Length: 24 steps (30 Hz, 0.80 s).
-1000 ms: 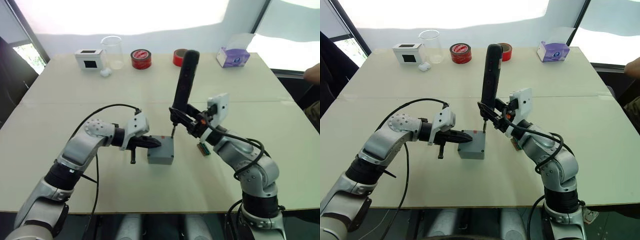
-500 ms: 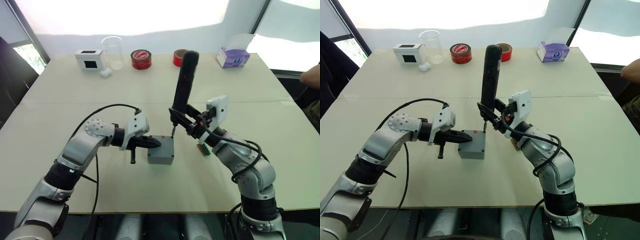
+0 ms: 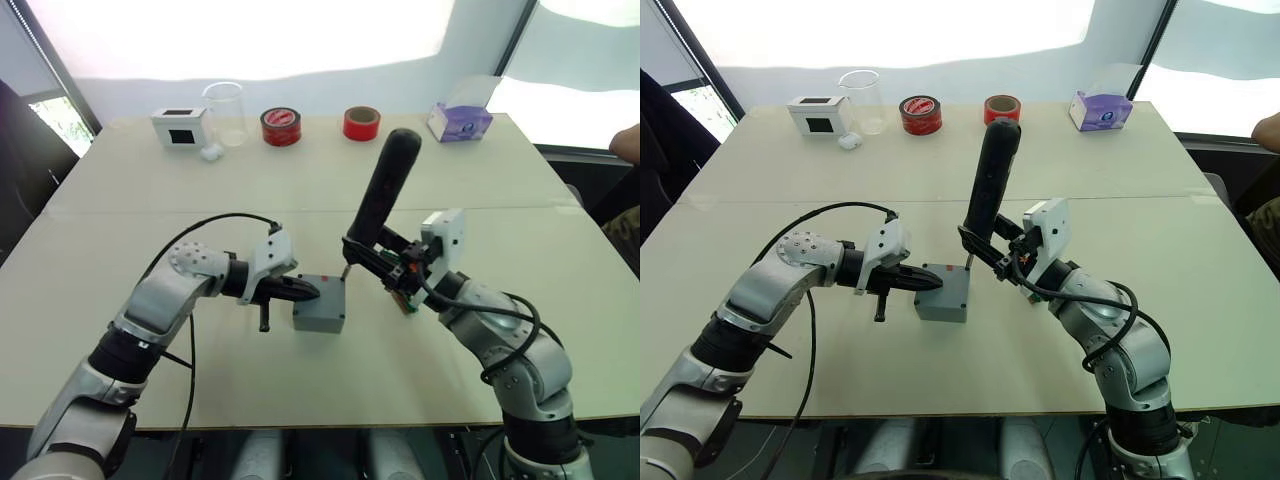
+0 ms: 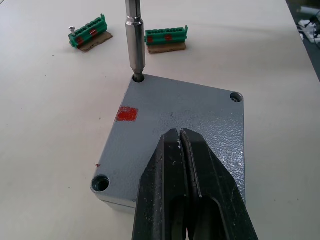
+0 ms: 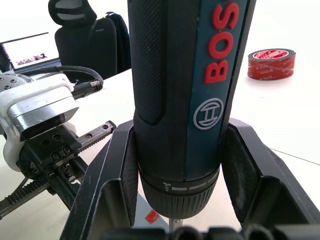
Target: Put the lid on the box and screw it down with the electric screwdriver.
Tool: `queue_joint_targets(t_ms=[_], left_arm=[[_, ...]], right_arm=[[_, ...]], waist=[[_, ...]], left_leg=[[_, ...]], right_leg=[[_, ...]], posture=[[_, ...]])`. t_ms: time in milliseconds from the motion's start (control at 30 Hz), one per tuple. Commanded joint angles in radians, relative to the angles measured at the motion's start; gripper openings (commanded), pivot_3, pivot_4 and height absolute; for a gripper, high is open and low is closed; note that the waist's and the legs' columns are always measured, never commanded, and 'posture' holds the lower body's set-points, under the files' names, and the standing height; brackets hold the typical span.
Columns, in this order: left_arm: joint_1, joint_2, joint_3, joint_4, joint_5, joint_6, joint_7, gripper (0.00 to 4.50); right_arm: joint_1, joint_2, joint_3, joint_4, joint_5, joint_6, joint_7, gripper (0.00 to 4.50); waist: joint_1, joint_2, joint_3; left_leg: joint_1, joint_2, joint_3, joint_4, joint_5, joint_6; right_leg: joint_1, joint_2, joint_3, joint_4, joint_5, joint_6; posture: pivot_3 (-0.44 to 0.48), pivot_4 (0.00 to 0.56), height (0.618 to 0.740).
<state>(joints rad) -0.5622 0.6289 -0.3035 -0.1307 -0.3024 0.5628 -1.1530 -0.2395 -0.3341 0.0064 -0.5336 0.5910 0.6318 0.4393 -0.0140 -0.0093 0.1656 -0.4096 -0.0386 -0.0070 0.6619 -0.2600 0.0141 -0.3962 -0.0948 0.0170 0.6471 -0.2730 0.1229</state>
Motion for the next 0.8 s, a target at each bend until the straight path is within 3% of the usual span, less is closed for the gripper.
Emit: queue_joint_targets(t_ms=[33,800], left_arm=[[0.002,0.004,-0.015,-0.013,0.013,0.007,-0.001,0.0],[0.02,-0.003,-0.011,-0.002,0.022,-0.001,0.006,0.0]], right_arm=[[0.018,-0.004,0.061,0.031,0.001,0.061,0.007,1.75],[0.032,-0.057,0.158,0.07,-0.076,0.101,0.018,1.75]], waist=[[0.0,0.0,0.0],[0.0,-0.001,-0.01]], left_leg=[[0.0,0.0,0.0,0.0,0.0,0.0],[0.002,0.0,0.0,-0.001,0.0,0.0]], right_leg=[[0.0,0.0,0.0,0.0,0.0,0.0],[0.001,-0.001,0.0,-0.001,-0.001,-0.001]], posture=[[0.0,0.15,0.74],[0.0,0.15,0.74]])
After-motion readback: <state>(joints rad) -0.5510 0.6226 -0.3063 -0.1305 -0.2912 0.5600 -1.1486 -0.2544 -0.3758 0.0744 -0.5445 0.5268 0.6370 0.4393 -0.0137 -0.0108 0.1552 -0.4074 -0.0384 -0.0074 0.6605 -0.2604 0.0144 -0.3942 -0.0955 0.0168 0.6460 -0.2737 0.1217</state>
